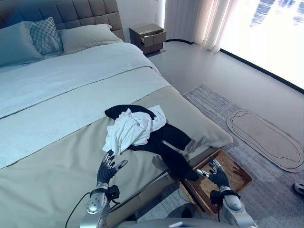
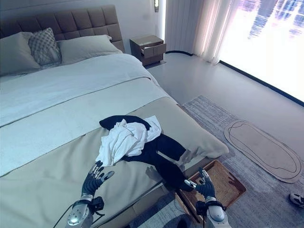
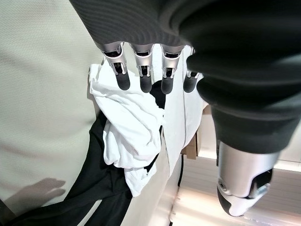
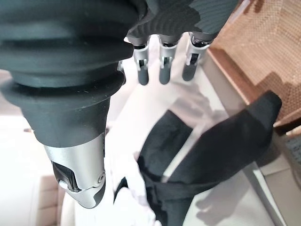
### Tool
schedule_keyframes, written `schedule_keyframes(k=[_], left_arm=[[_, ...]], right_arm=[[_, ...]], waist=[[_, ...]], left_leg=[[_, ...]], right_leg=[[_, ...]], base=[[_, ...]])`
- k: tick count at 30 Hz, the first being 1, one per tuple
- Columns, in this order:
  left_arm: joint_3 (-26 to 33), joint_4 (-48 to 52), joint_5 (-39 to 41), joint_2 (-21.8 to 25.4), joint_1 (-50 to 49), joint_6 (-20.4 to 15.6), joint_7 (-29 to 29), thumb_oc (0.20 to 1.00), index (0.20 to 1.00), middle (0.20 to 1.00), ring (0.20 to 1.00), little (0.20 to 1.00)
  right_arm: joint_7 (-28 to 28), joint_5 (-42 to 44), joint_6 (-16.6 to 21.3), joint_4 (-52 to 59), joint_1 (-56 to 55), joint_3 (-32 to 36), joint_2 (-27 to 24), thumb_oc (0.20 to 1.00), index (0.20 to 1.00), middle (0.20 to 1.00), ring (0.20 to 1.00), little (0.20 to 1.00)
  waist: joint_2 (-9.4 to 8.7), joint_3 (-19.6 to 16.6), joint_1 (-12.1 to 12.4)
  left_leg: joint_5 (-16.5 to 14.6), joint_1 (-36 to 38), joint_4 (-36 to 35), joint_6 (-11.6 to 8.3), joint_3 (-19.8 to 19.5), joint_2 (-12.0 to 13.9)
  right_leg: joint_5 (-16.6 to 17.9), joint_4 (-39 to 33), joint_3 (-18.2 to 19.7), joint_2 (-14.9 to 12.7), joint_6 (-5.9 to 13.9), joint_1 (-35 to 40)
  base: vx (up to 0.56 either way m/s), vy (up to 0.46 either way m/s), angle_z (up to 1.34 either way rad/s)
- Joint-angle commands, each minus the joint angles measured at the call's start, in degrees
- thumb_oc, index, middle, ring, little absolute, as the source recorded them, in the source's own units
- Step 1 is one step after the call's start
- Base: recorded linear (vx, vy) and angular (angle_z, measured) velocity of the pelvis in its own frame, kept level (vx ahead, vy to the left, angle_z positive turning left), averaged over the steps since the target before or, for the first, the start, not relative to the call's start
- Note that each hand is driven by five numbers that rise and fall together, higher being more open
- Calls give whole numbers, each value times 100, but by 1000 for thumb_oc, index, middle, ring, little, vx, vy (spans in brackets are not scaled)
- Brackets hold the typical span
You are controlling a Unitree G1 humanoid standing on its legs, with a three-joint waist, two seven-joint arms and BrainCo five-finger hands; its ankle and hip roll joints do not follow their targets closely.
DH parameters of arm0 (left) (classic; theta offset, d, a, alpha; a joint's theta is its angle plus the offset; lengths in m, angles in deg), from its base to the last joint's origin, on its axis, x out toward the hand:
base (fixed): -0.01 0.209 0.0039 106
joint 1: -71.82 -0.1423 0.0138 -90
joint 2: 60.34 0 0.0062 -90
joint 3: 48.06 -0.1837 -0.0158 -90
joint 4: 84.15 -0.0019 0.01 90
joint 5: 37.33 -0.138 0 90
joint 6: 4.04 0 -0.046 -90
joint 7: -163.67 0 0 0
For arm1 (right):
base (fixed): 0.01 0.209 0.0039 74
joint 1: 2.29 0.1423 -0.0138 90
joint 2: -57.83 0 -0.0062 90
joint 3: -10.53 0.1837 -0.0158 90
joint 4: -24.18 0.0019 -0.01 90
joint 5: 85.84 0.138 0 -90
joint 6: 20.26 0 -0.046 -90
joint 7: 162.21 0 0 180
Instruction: Pick up clothes into the bucket
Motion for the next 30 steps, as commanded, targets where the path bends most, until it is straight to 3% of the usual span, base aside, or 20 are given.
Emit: schedule_keyframes(k=[1, 7, 18, 26, 30], left_arm=[[79, 154, 28, 242, 310, -350, 48, 1000, 1000, 1000, 1000, 1000], [147, 166, -27, 250, 295, -355, 85, 1000, 1000, 1000, 1000, 1000], [172, 189, -794, 468, 415, -379, 440, 1000, 1000, 1000, 1000, 1000], [187, 224, -1536, 682, 1155, -375, 1279, 1000, 1000, 1000, 1000, 1000], [378, 197, -2109, 929, 2074, -192, 2172, 1000, 1000, 1000, 1000, 1000]], right_arm=[[39, 131, 386, 106, 285, 231, 199, 1000, 1000, 1000, 1000, 1000], [19, 108, 379, 128, 261, 271, 171, 1000, 1000, 1000, 1000, 1000], [-115, -175, 343, 312, 372, 132, -75, 1000, 1000, 1000, 1000, 1000], [43, -148, 425, 421, 930, -33, -181, 1000, 1000, 1000, 1000, 1000], [257, -136, 489, 577, 1424, -147, -315, 1000, 1000, 1000, 1000, 1000]], waist=[[-273, 99, -86], [-282, 141, -79], [-319, 574, -28], [-336, 1299, -90], [-393, 1696, -198]], left_leg=[[184, -139, 25, -177, -250, 191], [125, -136, 108, -146, -265, 144], [-361, -810, 1253, 7, -346, -105], [-415, -1716, 1851, 38, -340, -174], [-370, -2553, 2179, 35, -293, -153]], right_leg=[[76, 90, 359, -432, 440, 74], [58, 133, 393, -481, 450, 92], [-62, 633, 582, -806, 460, -204], [-22, 1163, 786, -1009, 442, -1168], [21, 1539, 968, -1069, 415, -2151]], base=[[0, 0, 0], [5, 3, 0], [-18, 28, 0], [-149, 63, -3], [-172, 77, -4]])
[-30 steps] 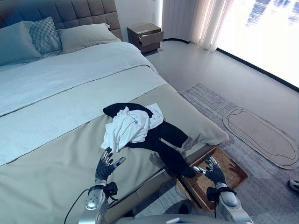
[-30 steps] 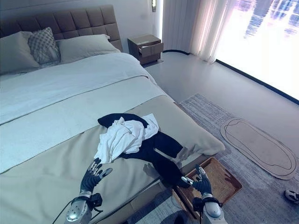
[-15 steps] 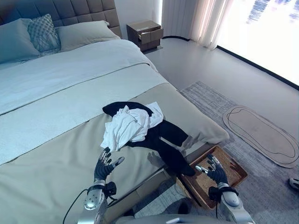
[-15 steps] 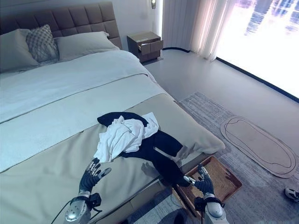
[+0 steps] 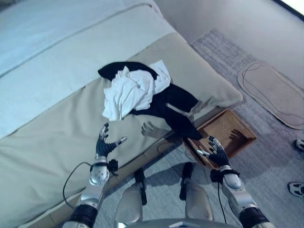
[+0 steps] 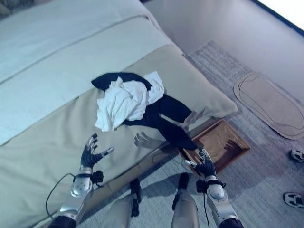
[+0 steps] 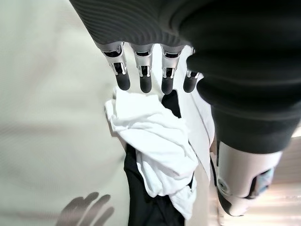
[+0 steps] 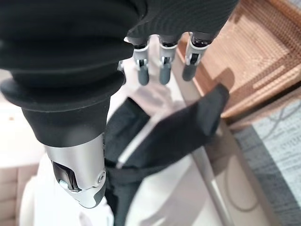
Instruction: Pick up clothes into the bucket
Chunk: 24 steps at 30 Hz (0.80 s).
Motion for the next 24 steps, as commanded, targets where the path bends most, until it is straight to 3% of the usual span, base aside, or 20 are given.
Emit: schedule_keyframes(k=[1, 7, 13, 24], left_arm=[[366, 84, -620, 388, 472, -124, 825, 1000, 1000, 1000, 1000, 1000], [557, -246, -914, 991, 1911, 204, 1626, 1000, 1000, 1000, 1000, 1000], [658, -122, -1114, 1762, 2874, 357, 1928, 1000, 1000, 1000, 1000, 1000], [-65, -1219, -1397, 3094, 4831, 923, 2387, 1000, 1000, 1000, 1000, 1000]], right_arm=[[224, -7, 400, 476, 268, -154, -54, 1000, 1000, 1000, 1000, 1000], [412, -50, 476, 529, 635, -257, -209, 1000, 1000, 1000, 1000, 1000], [429, -6, 560, 524, 605, -174, -284, 1000, 1000, 1000, 1000, 1000], [337, 212, 680, 428, 596, -355, -307, 1000, 1000, 1000, 1000, 1000]], waist=[[-238, 77, -164], [-368, 371, -321], [-403, 493, -422], [-471, 508, -622]], left_leg=[[-158, -516, 669, -125, -343, 181], [-205, -1565, 1127, -165, -353, 270], [-183, -2372, 1328, -192, -454, 273], [-159, -3246, 1487, -165, -545, 255]], right_leg=[[136, 112, 499, -451, 449, 10], [178, 432, 634, -461, 457, -1008], [283, 527, 616, -503, 486, -1708], [558, 381, 578, -532, 597, -2434]], base=[[-153, 60, -6], [-101, 31, -6], [-63, 5, 5], [-19, 7, 2]])
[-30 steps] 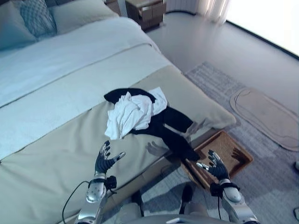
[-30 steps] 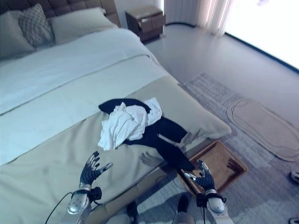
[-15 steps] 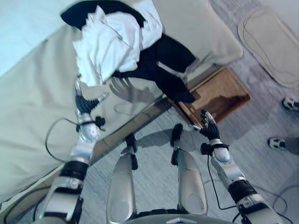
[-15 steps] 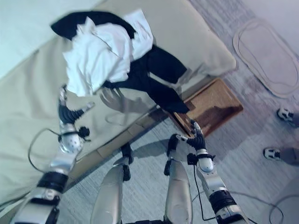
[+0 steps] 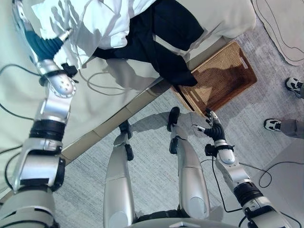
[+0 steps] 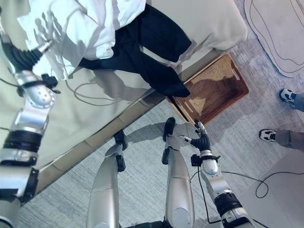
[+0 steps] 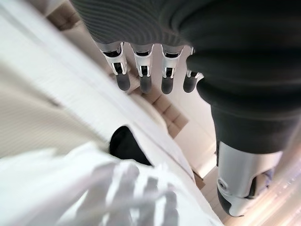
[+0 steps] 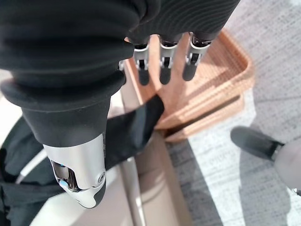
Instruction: Pick up clothes into the bucket
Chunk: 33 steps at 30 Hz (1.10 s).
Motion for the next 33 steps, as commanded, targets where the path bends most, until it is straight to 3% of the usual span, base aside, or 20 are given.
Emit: schedule_keyframes(k=[1, 3, 4, 5, 6, 9, 10, 14, 21, 24, 25, 26, 27, 33], left_arm=[[-92, -499, -211, 625, 385, 14, 229, 1000, 1000, 1000, 1000, 1000], [-276, -724, -59, 753, 645, -12, 148, 1000, 1000, 1000, 1000, 1000], [-356, -900, 42, 808, 722, -12, 78, 1000, 1000, 1000, 1000, 1000], [-503, -1018, 198, 851, 868, -97, -44, 1000, 1000, 1000, 1000, 1000], [-536, -1102, 343, 866, 870, -156, -160, 1000, 1000, 1000, 1000, 1000], [-721, -1318, 571, 946, 937, -330, -440, 1000, 1000, 1000, 1000, 1000], [-900, -1405, 805, 954, 886, -514, -902, 1000, 1000, 1000, 1000, 1000], [-1240, -1595, 1288, 839, 1032, -737, -1509, 1000, 1000, 1000, 1000, 1000], [-1705, -1969, 1456, 638, 1318, -823, -2153, 1000, 1000, 1000, 1000, 1000], [-1905, -2486, 1367, 521, 1592, -657, -2379, 1000, 1000, 1000, 1000, 1000], [-2027, -2706, 1258, 475, 1795, -572, -2493, 680, 680, 680, 680, 680], [-2035, -2713, 1261, 474, 1807, -574, -2495, 564, 564, 564, 564, 564], [-2078, -2751, 1197, 489, 1852, -556, -2526, 200, 200, 200, 200, 200], [-1922, -2604, 985, 549, 1634, -567, -2431, 200, 200, 200, 200, 200]], right_arm=[[-32, 243, 320, 325, -328, -51, -142, 1000, 1000, 1000, 1000, 1000], [-46, 314, 335, 303, -334, -77, -142, 1000, 1000, 1000, 1000, 1000], [-57, 345, 337, 295, -319, -118, -153, 1000, 1000, 1000, 1000, 1000], [-68, 370, 352, 315, -292, -139, -155, 1000, 1000, 1000, 1000, 1000], [-77, 379, 346, 313, -282, -159, -158, 1000, 1000, 1000, 1000, 1000], [-121, 403, 355, 358, -276, -200, -179, 1000, 1000, 1000, 1000, 1000], [-160, 406, 360, 400, -286, -188, -209, 1000, 1000, 1000, 1000, 1000], [-250, 430, 388, 438, -285, -165, -301, 1000, 1000, 1000, 1000, 1000], [-372, 412, 407, 511, -237, -152, -415, 1000, 1000, 1000, 1000, 1000], [-397, 411, 401, 489, -227, -164, -418, 1000, 1000, 1000, 1000, 1000], [-413, 414, 395, 481, -207, -168, -405, 1000, 1000, 1000, 1000, 1000], [-414, 414, 395, 482, -206, -165, -403, 1000, 1000, 1000, 1000, 1000], [-430, 420, 387, 479, -203, -170, -399, 1000, 1000, 1000, 1000, 1000], [-484, 406, 388, 485, -276, -119, -351, 1000, 1000, 1000, 1000, 1000]], waist=[[-118, -381, -45], [-112, -381, -73], [-88, -411, -68], [-114, -364, -95], [-96, -392, -78], [-91, -373, -85], [-83, -363, -97], [-47, -372, -158], [-34, -473, -249], [-34, -539, -317], [-39, -561, -350], [-41, -559, -347], [-39, -571, -355], [-22, -647, -341]], left_leg=[[-181, -622, 448, -195, -395, 127], [-173, -701, 459, -192, -401, 119], [-350, -666, 472, -236, -441, 165], [-175, -790, 482, -188, -403, 130], [-348, -744, 500, -227, -435, 156], [-371, -794, 550, -224, -430, 159], [-364, -817, 547, -224, -420, 144], [-363, -902, 577, -215, -406, 104], [-365, -963, 564, -204, -400, 89], [-351, -979, 539, -207, -397, 98], [-347, -982, 541, -209, -390, 113], [-346, -982, 540, -209, -389, 113], [-348, -980, 547, -210, -377, 122], [-333, -894, 488, -207, -369, 115]], right_leg=[[358, -224, 434, -576, 737, -78], [391, -257, 420, -588, 755, -131], [265, -252, 437, -543, 815, -89], [423, -308, 413, -584, 768, -168], [296, -298, 430, -537, 820, -133], [317, -335, 436, -526, 820, -147], [337, -381, 432, -535, 827, -157], [392, -435, 443, -536, 835, -211], [442, -488, 482, -529, 844, -293], [478, -543, 478, -520, 853, -298], [494, -568, 484, -519, 857, -289], [495, -568, 484, -519, 857, -289], [506, -578, 489, -518, 858, -288], [512, -617, 483, -519, 860, -227]], base=[[0, 0, 0], [46, 1, 2], [18, 18, 6], [92, 4, 2], [0, 0, 0], [36, 15, -7], [0, 0, 0], [4, 39, 0], [-4, 34, 0], [0, 0, 0], [0, 0, 0], [0, 0, 0], [0, 0, 0], [-1, 2, -2]])
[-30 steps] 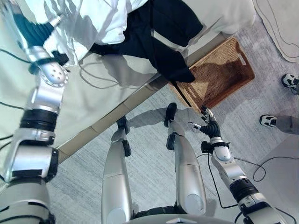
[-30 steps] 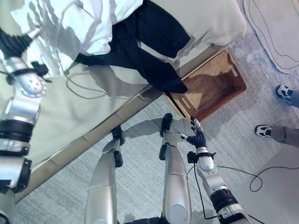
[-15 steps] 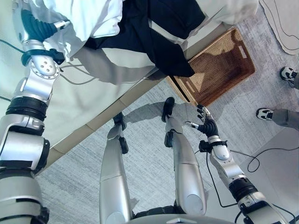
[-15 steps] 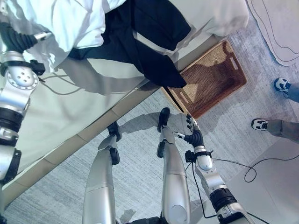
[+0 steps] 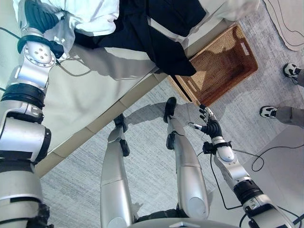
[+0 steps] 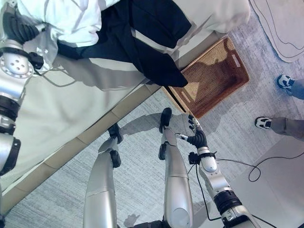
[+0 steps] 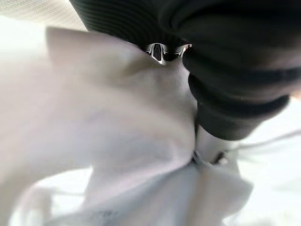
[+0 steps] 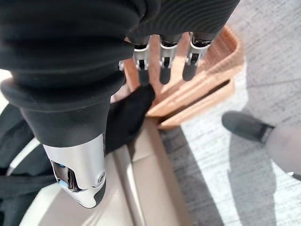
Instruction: Pick up clothes into the bucket
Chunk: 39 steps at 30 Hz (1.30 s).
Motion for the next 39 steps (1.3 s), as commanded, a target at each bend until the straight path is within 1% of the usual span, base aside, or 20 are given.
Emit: schedule_keyframes(k=[1, 5, 8, 10, 11, 12, 14, 16, 18, 21, 22, 23, 27, 30, 31, 32, 33, 35, 37, 39], left_arm=[[176, 165, -441, -34, -531, -95, 26, 200, 200, 200, 200, 200], [412, 514, -564, -43, -912, -100, 127, 200, 200, 200, 200, 200], [667, 1036, -712, -75, -1360, -130, 255, 200, 200, 200, 200, 200], [944, 1528, -808, -117, -1822, -155, 321, 200, 200, 200, 200, 200], [1096, 1767, -804, -164, -2038, -191, 349, 200, 200, 200, 200, 200], [1272, 2041, -778, -219, -2330, -236, 360, 200, 200, 200, 200, 200], [1592, 2529, -726, -348, -2868, -308, 374, 200, 200, 200, 200, 200], [1990, 3124, -521, -601, -3522, -432, 339, 200, 200, 200, 200, 200], [2260, 3511, -381, -829, -4072, -527, 274, 200, 200, 200, 200, 200], [2519, 4090, -194, -1142, -4771, -694, 41, 200, 200, 200, 200, 200], [2601, 4296, -189, -1223, -5042, -718, -57, 200, 200, 200, 200, 200], [2661, 4466, -218, -1283, -5224, -731, -123, 200, 200, 200, 200, 200], [2713, 5012, -196, -1457, -5696, -824, -415, 200, 200, 200, 200, 200], [2762, 5595, -235, -1507, -5977, -875, -642, 200, 200, 200, 200, 200], [2702, 5812, -153, -1530, -6054, -943, -825, 200, 200, 200, 200, 200], [2712, 5826, -149, -1533, -6069, -936, -833, 200, 200, 200, 200, 200], [2620, 6020, -89, -1535, -6076, -1002, -952, 200, 200, 200, 200, 200], [2487, 6317, 115, -1571, -6124, -1058, -1215, 200, 200, 200, 200, 200], [2228, 6550, 373, -1600, -6097, -1092, -1533, 200, 200, 200, 200, 200], [1922, 6643, 554, -1654, -6037, -1066, -1814, 200, 200, 200, 200, 200]], right_arm=[[-15, 100, 251, 187, -373, 65, -221, 1000, 1000, 1000, 1000, 1000], [-22, 60, 238, 183, -417, 83, -221, 1000, 1000, 1000, 1000, 1000], [-3, 11, 214, 146, -430, 146, -215, 1000, 1000, 1000, 1000, 1000], [26, -37, 191, 121, -449, 210, -209, 1000, 1000, 1000, 1000, 1000], [33, -50, 170, 98, -434, 269, -192, 1000, 1000, 1000, 1000, 1000], [52, -70, 154, 70, -423, 320, -175, 1000, 1000, 1000, 1000, 1000], [70, -124, 117, 52, -435, 419, -180, 1000, 1000, 1000, 1000, 1000], [118, -183, 69, -19, -423, 567, -171, 1000, 1000, 1000, 1000, 1000], [128, -286, 7, -56, -407, 632, -175, 1000, 1000, 1000, 1000, 1000], [131, -475, -52, 29, -362, 730, -241, 1000, 1000, 1000, 1000, 1000], [143, -615, -81, 93, -346, 740, -286, 1000, 1000, 1000, 1000, 1000], [130, -712, -87, 159, -305, 756, -325, 1000, 1000, 1000, 1000, 1000], [113, -1029, -128, 320, -136, 709, -440, 1000, 1000, 1000, 1000, 1000], [23, -1365, -154, 728, -29, 617, -610, 1000, 1000, 1000, 1000, 1000], [-65, -1564, -132, 981, 52, 527, -734, 1000, 1000, 1000, 1000, 1000], [-65, -1567, -138, 990, 46, 523, -736, 1000, 1000, 1000, 1000, 1000], [-126, -1731, -116, 1202, 137, 419, -848, 1000, 1000, 1000, 1000, 1000], [-220, -1938, -79, 1393, 223, 264, -955, 1000, 1000, 1000, 1000, 1000], [-329, -2200, -63, 1549, 433, -42, -1069, 1000, 1000, 1000, 1000, 1000], [-453, -2125, -58, 1557, 589, -290, -1008, 1000, 1000, 1000, 1000, 1000]], waist=[[37, -637, -33], [70, -661, 21], [97, -692, 108], [121, -715, 162], [107, -708, 185], [116, -718, 226], [142, -752, 317], [189, -797, 436], [222, -820, 514], [268, -938, 636], [280, -998, 665], [302, -1056, 711], [360, -1308, 821], [363, -1501, 874], [367, -1637, 886], [372, -1620, 882], [383, -1663, 908], [376, -1789, 919], [386, -1896, 934], [388, -2016, 948]], left_leg=[[-211, -199, 186, -234, -343, 99], [-220, -12, 154, -228, -342, 84], [-224, 247, 92, -225, -354, 70], [-209, 477, 11, -224, -355, 47], [-28, 553, -59, -175, -325, -9], [-13, 719, -139, -179, -331, -14], [3, 1059, -301, -176, -330, -36], [18, 1479, -500, -186, -354, -45], [45, 1921, -702, -197, -341, -51], [77, 2513, -984, -214, -358, -34], [133, 2716, -1124, -219, -359, -44], [110, 2916, -1196, -231, -360, -10], [181, 3537, -1582, -259, -357, 32], [272, 3898, -1844, -286, -357, 80], [283, 4055, -1914, -284, -355, 92], [286, 4089, -1931, -287, -356, 97], [242, 4207, -1929, -295, -354, 118], [257, 4344, -1970, -285, -352, 114], [231, 4545, -2027, -290, -351, 143], [229, 4694, -2095, -294, -352, 175]], right_leg=[[290, -353, 491, -566, 889, 207], [247, -309, 483, -576, 884, 341], [182, -254, 458, -578, 878, 561], [155, -266, 424, -588, 872, 785], [274, -304, 371, -634, 830, 873], [271, -336, 349, -645, 831, 1032], [250, -415, 295, -648, 820, 1379], [209, -501, 220, -659, 819, 1776], [192, -637, 144, -643, 810, 2220], [155, -801, 87, -595, 796, 2767], [167, -896, 62, -587, 793, 2959], [133, -938, 53, -547, 788, 3126], [92, -1167, -24, -461, 766, 3669], [49, -1274, -89, -391, 735, 3971], [-5, -1298, -95, -347, 715, 4102], [-7, -1306, -100, -342, 713, 4133], [-70, -1295, -110, -305, 702, 4245], [-112, -1318, -125, -275, 676, 4389], [-162, -1349, -120, -227, 655, 4569], [-207, -1376, -132, -191, 643, 4691]], base=[[0, 0, 0], [0, 0, 0], [0, 0, 0], [-29, -16, -1], [-55, -39, -3], [-40, -32, -1], [54, -42, 1], [88, -48, 2], [104, -41, 3], [124, -48, 2], [130, -56, 4], [142, -41, 9], [116, -55, 4], [94, -79, 7], [96, -71, 1], [99, -71, -1], [64, -46, -4], [80, -59, -1], [89, -64, 1], [82, -61, -1]])
